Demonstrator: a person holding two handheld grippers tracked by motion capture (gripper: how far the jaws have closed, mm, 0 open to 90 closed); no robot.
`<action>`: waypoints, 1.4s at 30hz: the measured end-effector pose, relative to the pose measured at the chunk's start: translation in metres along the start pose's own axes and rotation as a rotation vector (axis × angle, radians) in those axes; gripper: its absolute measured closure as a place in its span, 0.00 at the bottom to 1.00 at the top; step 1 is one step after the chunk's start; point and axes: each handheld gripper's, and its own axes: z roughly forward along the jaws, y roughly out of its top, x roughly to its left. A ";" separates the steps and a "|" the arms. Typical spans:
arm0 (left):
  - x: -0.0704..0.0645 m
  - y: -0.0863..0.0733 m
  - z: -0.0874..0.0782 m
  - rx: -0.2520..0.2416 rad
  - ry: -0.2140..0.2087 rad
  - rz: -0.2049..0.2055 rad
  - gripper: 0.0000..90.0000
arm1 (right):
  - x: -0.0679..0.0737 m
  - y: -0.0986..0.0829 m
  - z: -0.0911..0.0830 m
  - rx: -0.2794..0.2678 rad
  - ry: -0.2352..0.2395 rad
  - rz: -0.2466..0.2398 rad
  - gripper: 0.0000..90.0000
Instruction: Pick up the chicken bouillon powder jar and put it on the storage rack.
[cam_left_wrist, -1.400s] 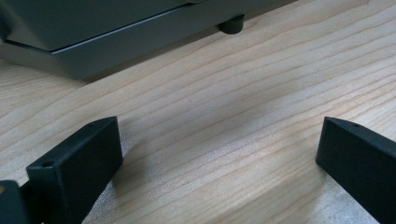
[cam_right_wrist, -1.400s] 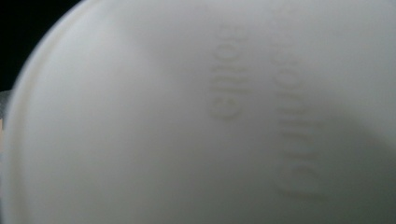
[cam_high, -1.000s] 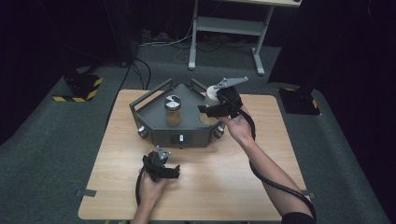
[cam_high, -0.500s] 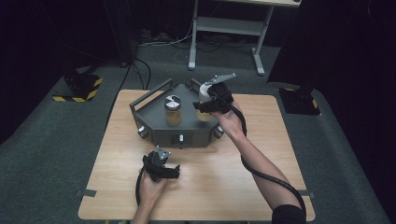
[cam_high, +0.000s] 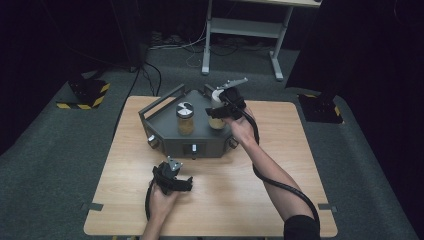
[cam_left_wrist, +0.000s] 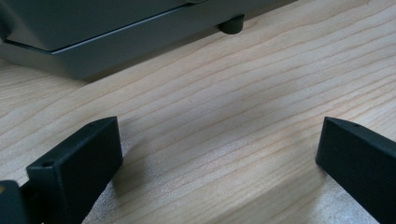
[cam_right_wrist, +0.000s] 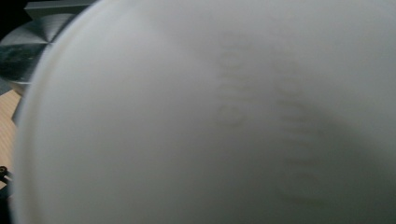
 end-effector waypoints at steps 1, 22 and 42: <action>0.000 0.000 0.000 0.000 0.000 0.000 0.00 | 0.000 0.000 0.001 0.002 -0.001 0.004 0.37; 0.000 0.000 0.000 0.001 0.001 0.000 0.00 | 0.003 0.006 0.017 0.034 -0.019 -0.006 0.37; 0.000 0.000 0.000 0.001 0.001 0.001 0.00 | 0.003 0.005 0.024 0.041 -0.013 -0.005 0.37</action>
